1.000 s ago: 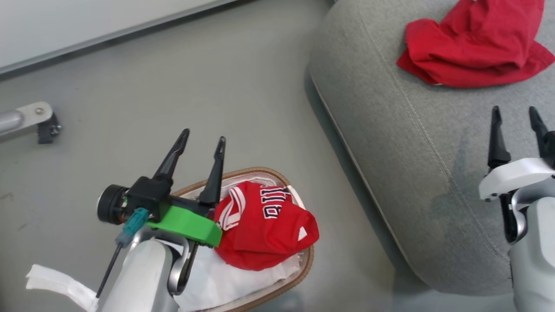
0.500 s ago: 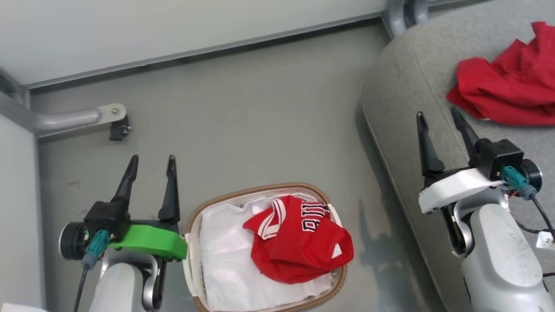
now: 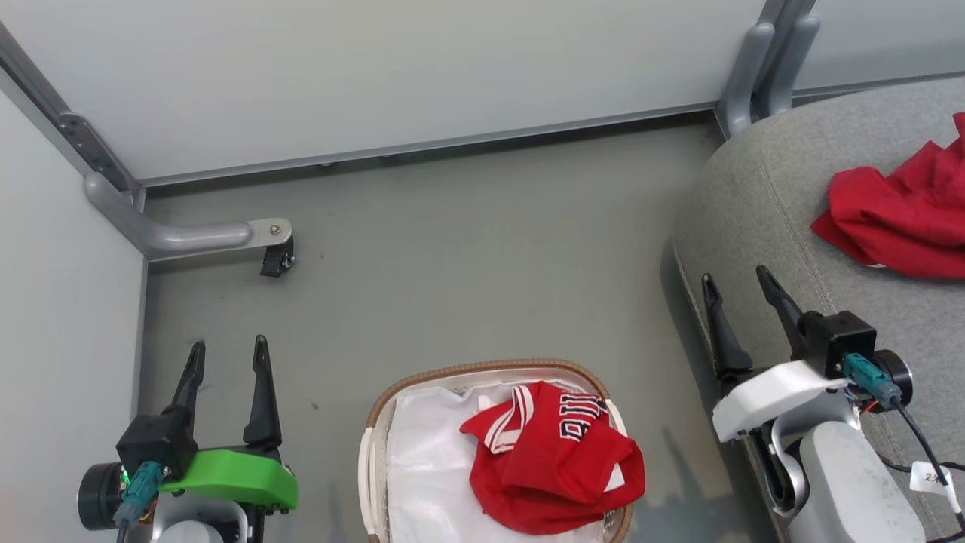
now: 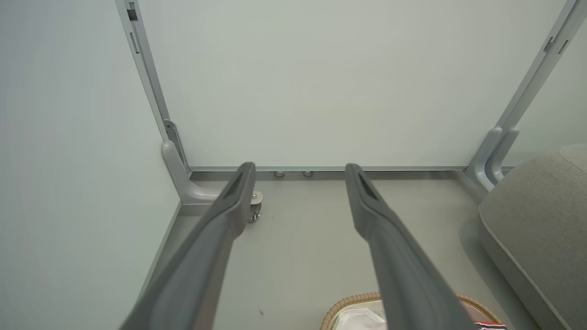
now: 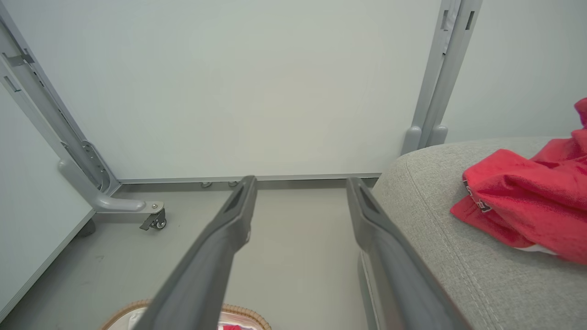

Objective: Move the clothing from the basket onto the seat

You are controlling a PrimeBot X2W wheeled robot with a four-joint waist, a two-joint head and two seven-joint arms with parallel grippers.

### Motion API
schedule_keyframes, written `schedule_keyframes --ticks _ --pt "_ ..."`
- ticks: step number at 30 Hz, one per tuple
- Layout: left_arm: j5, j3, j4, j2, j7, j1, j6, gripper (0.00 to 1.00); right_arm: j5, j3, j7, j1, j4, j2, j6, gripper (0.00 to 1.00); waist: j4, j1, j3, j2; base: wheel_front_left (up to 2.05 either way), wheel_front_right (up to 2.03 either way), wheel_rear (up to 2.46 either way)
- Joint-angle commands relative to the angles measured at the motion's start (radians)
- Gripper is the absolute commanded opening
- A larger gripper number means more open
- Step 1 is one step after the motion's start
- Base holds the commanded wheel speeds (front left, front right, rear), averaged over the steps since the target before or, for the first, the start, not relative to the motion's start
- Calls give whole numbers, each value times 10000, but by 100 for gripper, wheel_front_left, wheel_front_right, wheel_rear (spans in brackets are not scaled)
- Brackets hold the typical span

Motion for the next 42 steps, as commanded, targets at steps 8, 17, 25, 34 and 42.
schedule_keyframes --ticks 8,17,25,34,42 --pt "-163 67 -81 3 -5 667 84 100 9 138 -19 663 105 -36 -12 100 37 0 -640 0 0 0 0" --pt "-327 -18 -26 4 -5 782 95 100 120 223 -19 740 158 -31 -10 100 -106 0 -612 0 0 0 0" --pt "-427 -542 234 5 -5 276 29 100 89 209 -19 260 -91 -32 -10 100 -461 0 61 0 0 0 0" --pt "-925 -1439 1006 11 -5 -758 -32 100 385 535 -19 -549 -750 -30 -10 100 -1268 0 1501 0 0 0 0" --pt "-1353 -2522 2035 22 -7 -1990 -46 100 715 969 -18 -1334 -1393 -22 -10 100 -2023 0 2872 0 0 0 0"
